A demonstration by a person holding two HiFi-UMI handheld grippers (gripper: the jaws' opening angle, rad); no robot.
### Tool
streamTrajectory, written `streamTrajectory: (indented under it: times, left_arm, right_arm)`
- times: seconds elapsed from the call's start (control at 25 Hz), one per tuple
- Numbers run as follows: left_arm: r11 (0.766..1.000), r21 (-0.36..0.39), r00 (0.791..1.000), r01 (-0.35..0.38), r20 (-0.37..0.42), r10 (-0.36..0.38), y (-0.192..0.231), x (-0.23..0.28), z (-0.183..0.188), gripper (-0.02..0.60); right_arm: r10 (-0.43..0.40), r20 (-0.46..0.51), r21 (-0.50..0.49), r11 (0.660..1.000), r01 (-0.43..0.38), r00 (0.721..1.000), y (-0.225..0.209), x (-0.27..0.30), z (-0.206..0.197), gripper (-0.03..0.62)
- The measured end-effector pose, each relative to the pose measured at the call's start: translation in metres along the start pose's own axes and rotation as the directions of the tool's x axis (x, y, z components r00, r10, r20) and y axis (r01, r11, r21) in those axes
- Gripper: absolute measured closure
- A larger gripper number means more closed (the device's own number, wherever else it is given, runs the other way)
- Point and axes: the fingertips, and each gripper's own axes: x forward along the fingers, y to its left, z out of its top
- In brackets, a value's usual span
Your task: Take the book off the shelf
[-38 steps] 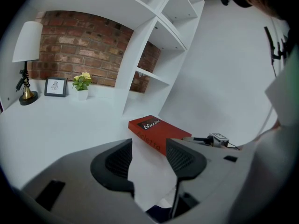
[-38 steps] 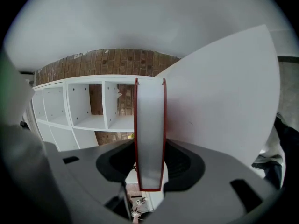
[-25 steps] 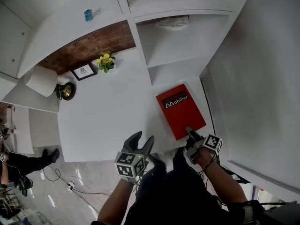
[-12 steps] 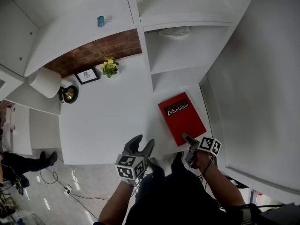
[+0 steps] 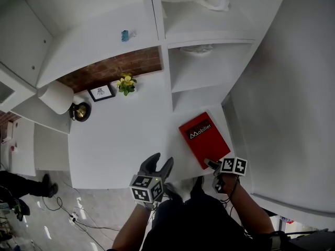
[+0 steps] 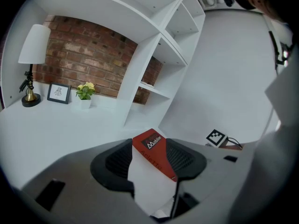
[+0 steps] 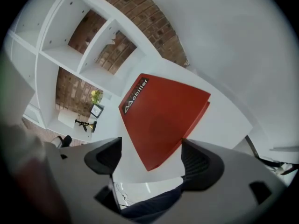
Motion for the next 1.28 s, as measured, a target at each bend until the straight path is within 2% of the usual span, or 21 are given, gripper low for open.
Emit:
streamTrajectory:
  times: [0.08,0.2,0.28,0.36,0.44,0.56,0.64,0.8,0.96,1.12,1.2,1.28]
  left_arm:
    - [1.0,0.001,1.0,-0.003,0.02,0.003,0.0,-0.003,0.009,0.356]
    - [1.0,0.013,0.998,-0.013,0.067,0.012,0.004,-0.008,0.031,0.356]
    - [1.0,0.021,0.994,-0.02,0.109,0.018,0.006,-0.014,0.049,0.356]
    - [0.999,0.032,0.988,-0.027,0.152,0.022,0.005,-0.022,0.069,0.357]
    - [0.998,0.047,0.979,-0.032,0.202,0.022,0.002,-0.031,0.091,0.357]
    - [0.997,0.078,0.956,-0.026,0.293,0.001,-0.01,-0.046,0.13,0.364]
    - [0.994,0.108,0.934,-0.015,0.356,-0.025,-0.023,-0.057,0.158,0.374]
    - [0.982,0.187,0.882,-0.015,0.465,-0.075,-0.049,-0.083,0.212,0.424]
    - [0.962,0.252,0.842,-0.107,0.538,-0.047,-0.061,-0.106,0.25,0.487]
    - [0.926,0.297,0.797,-0.233,0.604,0.007,-0.062,-0.124,0.278,0.545]
    - [0.915,0.307,0.78,-0.263,0.626,0.014,-0.062,-0.131,0.288,0.551]
    - [0.915,0.303,0.771,-0.266,0.637,0.013,-0.061,-0.137,0.294,0.552]
  right_arm:
    - [0.015,0.072,-0.039,0.999,-0.012,0.997,0.011,-0.016,0.019,0.213]
    - [0.047,0.207,-0.168,0.986,-0.011,0.977,0.041,-0.048,0.063,0.261]
    - [0.11,0.304,-0.257,0.966,-0.03,0.946,0.074,-0.076,0.094,0.318]
    - [0.203,0.386,-0.354,0.933,-0.059,0.9,0.114,-0.107,0.117,0.392]
    - [0.302,0.44,-0.475,0.878,-0.066,0.846,0.155,-0.136,0.131,0.482]
    - [0.425,0.479,-0.648,0.761,-0.017,0.768,0.212,-0.175,0.143,0.514]
    - [0.479,0.499,-0.718,0.696,0.034,0.722,0.239,-0.195,0.147,0.546]
    - [0.535,0.558,-0.773,0.613,0.164,0.634,0.278,-0.23,0.16,0.582]
    - [0.598,0.585,-0.794,0.56,0.237,0.549,0.31,-0.261,0.166,0.588]
    - [0.618,0.603,-0.794,0.527,0.304,0.504,0.326,-0.277,0.173,0.588]
    - [0.62,0.61,-0.791,0.516,0.33,0.493,0.329,-0.282,0.177,0.588]
    - [0.62,0.615,-0.788,0.507,0.349,0.487,0.331,-0.285,0.181,0.588]
